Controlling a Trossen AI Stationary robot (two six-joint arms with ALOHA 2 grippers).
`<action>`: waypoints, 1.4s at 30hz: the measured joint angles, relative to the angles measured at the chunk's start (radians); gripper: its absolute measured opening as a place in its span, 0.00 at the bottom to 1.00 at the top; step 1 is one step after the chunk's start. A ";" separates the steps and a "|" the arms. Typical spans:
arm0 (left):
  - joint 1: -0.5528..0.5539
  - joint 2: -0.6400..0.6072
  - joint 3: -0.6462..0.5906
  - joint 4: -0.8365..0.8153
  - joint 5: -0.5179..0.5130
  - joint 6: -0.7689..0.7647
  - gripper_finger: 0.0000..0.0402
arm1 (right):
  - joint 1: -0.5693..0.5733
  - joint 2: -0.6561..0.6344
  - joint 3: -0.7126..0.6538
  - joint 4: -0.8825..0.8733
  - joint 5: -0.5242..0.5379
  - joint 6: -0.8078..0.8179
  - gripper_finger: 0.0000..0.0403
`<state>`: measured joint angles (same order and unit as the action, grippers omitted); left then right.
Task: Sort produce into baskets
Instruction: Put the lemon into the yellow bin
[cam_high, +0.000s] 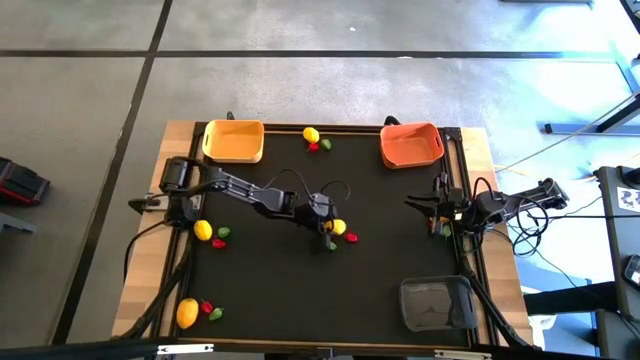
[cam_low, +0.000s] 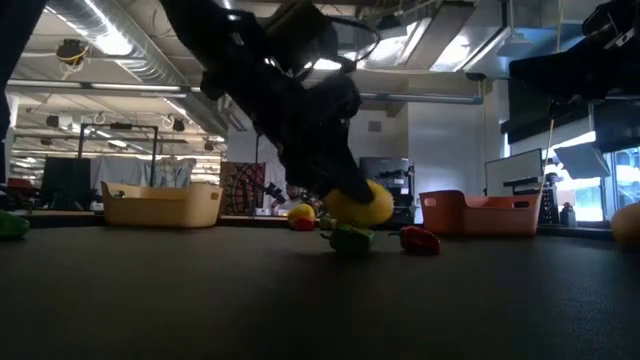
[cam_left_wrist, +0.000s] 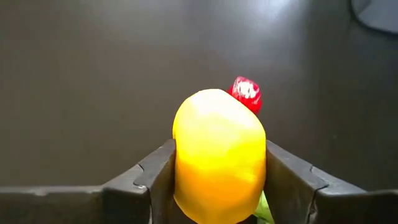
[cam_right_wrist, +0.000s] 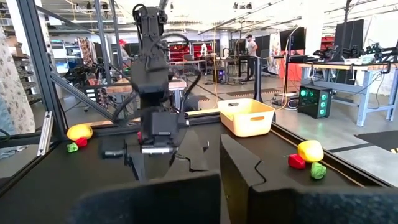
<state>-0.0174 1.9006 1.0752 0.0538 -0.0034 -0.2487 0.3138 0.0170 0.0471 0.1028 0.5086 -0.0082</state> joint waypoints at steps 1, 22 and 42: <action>0.000 -0.016 0.000 -0.012 -0.008 0.004 0.49 | 0.000 0.000 0.000 0.000 0.000 0.000 0.00; 0.041 -0.544 0.000 -0.428 -0.393 0.046 0.52 | 0.000 0.000 0.000 0.000 0.008 0.002 0.00; 0.464 -0.696 -0.005 -0.650 -0.645 0.041 0.52 | 0.000 0.000 0.000 0.000 0.039 0.003 0.00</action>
<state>0.4471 1.2044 1.0706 -0.5966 -0.6487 -0.2077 0.3134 0.0174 0.0471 0.1024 0.5476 -0.0055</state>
